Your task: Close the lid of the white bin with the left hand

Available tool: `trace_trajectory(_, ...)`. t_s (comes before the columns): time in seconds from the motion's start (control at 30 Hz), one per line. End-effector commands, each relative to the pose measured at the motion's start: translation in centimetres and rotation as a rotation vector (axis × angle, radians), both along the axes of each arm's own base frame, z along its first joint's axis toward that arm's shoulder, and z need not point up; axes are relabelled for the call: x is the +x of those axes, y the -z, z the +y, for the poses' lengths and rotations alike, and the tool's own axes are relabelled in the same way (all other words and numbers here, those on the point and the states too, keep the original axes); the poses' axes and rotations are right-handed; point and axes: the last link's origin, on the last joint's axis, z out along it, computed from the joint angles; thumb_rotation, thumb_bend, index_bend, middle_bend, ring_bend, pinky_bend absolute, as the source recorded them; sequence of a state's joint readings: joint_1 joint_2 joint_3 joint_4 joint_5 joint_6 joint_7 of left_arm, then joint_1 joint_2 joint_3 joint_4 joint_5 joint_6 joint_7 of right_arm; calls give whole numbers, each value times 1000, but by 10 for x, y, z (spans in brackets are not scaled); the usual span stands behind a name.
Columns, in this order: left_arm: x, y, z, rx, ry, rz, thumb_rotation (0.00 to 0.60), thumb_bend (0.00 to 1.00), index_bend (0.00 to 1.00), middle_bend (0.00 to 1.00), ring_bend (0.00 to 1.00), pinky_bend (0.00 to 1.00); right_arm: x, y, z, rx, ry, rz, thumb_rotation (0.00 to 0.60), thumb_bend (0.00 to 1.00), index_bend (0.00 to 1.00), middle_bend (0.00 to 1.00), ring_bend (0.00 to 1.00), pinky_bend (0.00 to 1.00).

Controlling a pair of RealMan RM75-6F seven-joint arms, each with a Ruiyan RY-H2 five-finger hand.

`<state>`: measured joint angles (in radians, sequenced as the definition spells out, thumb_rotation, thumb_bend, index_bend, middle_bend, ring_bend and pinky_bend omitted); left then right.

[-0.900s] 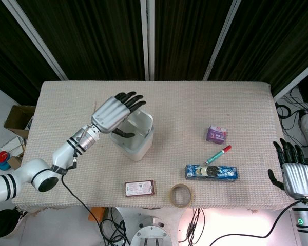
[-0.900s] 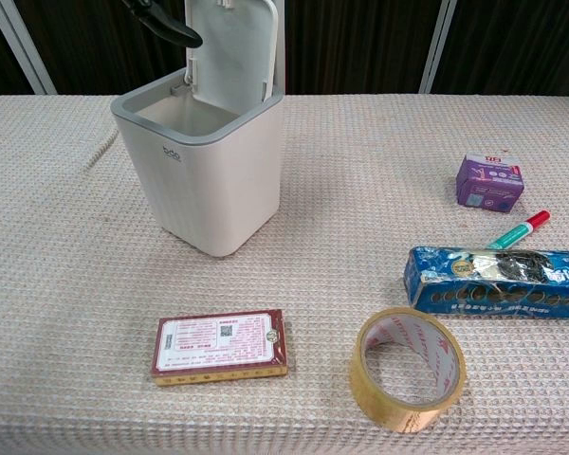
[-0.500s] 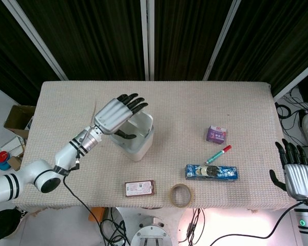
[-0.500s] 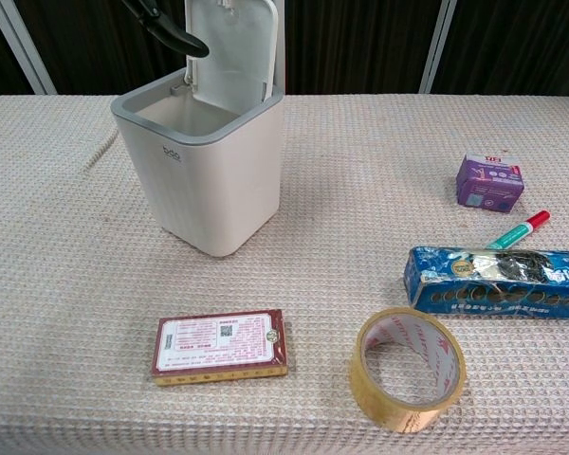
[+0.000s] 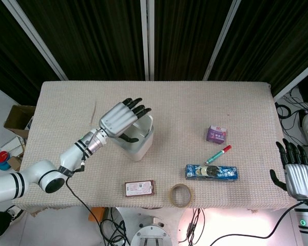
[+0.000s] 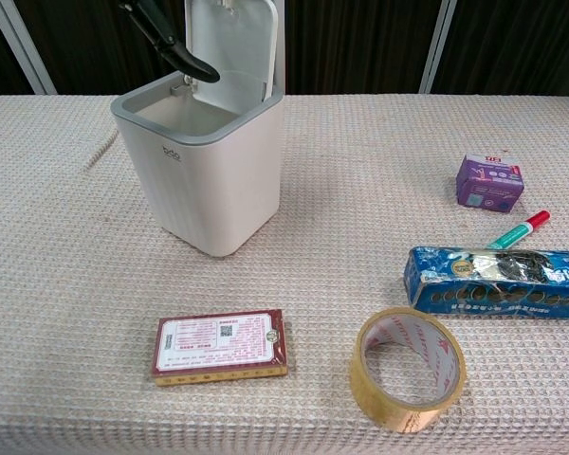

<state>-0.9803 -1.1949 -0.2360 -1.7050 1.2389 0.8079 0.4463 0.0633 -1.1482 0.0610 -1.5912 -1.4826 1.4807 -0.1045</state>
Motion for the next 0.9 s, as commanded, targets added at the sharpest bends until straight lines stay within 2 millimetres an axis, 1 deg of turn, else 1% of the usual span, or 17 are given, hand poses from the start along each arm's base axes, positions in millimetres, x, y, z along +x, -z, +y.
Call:
trace_trajectory(0.03, -3, -1, -5, -4, -6, 17, 325, 122, 120, 302, 85, 234, 0, 0, 0, 0, 0, -1, 600, 306, 0, 0, 0, 0)
trace_trajectory(0.13, -8, -4, -14, -10, -6, 26, 309, 121, 120, 310, 86, 234, 0, 0, 0, 1, -1, -1, 600, 305, 0, 0, 0, 0)
trace_trajectory(0.23, -14, -6, -25, -27, -14, 23, 275, 120, 120, 310, 86, 234, 0, 2, 0, 7, 1, 0, 600, 306, 0, 0, 0, 0)
trace_trajectory(0.4, -24, -5, -41, -67, -27, 2, 266, 119, 120, 309, 86, 234, 0, 5, 0, 16, 2, 1, 600, 306, 0, 0, 0, 0)
trace_trajectory(0.9, -52, 7, -60, -112, -39, 9, 255, 118, 120, 302, 86, 235, 3, 6, 0, 21, 0, 7, 600, 306, 0, 0, 0, 0)
